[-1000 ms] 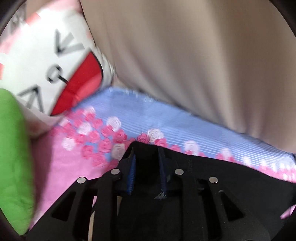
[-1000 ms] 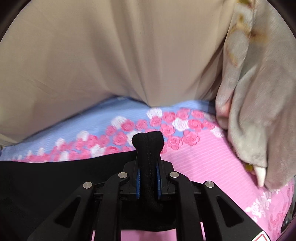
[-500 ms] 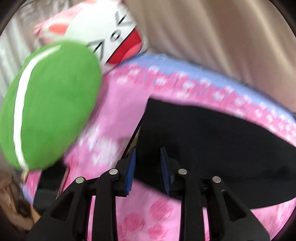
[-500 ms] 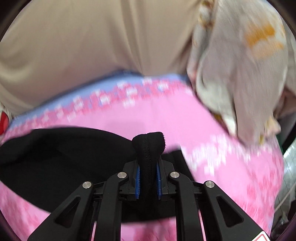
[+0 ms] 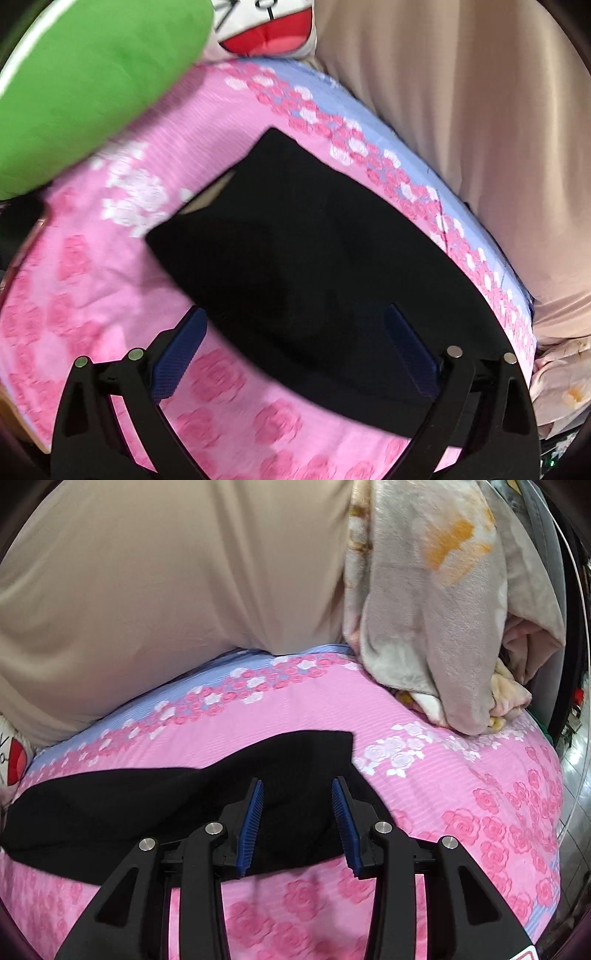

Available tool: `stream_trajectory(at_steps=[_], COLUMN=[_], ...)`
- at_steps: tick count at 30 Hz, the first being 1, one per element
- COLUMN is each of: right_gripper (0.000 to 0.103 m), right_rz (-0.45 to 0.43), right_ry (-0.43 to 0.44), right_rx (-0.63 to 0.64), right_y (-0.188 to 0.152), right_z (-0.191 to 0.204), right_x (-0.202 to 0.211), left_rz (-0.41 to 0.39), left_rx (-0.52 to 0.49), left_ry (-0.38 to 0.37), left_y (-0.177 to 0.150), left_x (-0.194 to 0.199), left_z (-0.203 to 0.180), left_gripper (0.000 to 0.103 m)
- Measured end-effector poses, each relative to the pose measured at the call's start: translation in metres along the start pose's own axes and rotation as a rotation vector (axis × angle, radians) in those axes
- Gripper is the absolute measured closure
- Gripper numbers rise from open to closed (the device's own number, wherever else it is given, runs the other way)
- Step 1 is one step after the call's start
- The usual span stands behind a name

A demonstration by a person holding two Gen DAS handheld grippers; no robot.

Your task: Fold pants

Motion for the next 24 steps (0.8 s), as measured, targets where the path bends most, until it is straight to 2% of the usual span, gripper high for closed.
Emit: stream_trajectory(at_steps=[1, 2, 3, 7, 10, 12, 14, 18, 20, 24], right_gripper=[0.064, 0.062, 0.062, 0.062, 0.048, 0.048, 0.048, 0.046, 0.034, 0.034], right_rz=[0.003, 0.004, 0.009, 0.029, 0.031, 0.052, 0.085, 0.099, 0.107, 0.196], right_ry=[0.005, 0.009, 0.013, 0.019, 0.028, 0.031, 0.059, 0.167, 0.18, 0.291], right_rx=[0.013, 0.021, 0.027, 0.067, 0.059, 0.032, -0.027, -0.073, -0.096, -0.194], right_y=[-0.005, -0.01, -0.013, -0.026, -0.033, -0.038, -0.04, -0.021, -0.008, 0.009], right_z=[0.007, 0.015, 0.019, 0.039, 0.041, 0.035, 0.028, 0.033, 0.031, 0.032], right_x=[0.002, 0.004, 0.005, 0.007, 0.005, -0.004, -0.013, -0.015, -0.022, -0.059], left_rz=[0.012, 0.027, 0.024, -0.035, -0.025, 0.02, 0.051, 0.016, 0.017, 0.024], left_rx=[0.002, -0.001, 0.001, -0.039, -0.058, -0.035, -0.011, -0.032, -0.03, -0.03], left_ry=[-0.007, 0.002, 0.049, 0.016, 0.099, 0.137, 0.114, 0.156, 0.168, 0.189], left_y=[0.002, 0.003, 0.005, 0.004, -0.004, -0.009, -0.013, -0.01, -0.008, -0.008], left_x=[-0.007, -0.012, -0.011, 0.028, 0.031, 0.012, -0.004, 0.0, -0.001, -0.005], left_z=[-0.002, -0.002, 0.002, 0.004, 0.025, 0.043, 0.048, 0.041, 0.038, 0.037], left_gripper=[0.031, 0.069, 0.095, 0.094, 0.093, 0.093, 0.093, 0.091, 0.09, 0.089])
Point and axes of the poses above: each gripper's, at about its wrist camera, not at the fingertips, and x roughly against the way its jaws point, z to its left, y to its top, the point moved 10 cm from there along -x, roughly the way its jaws point, and after that the axes turned 15 degrees about z, right-handed, at the moved point
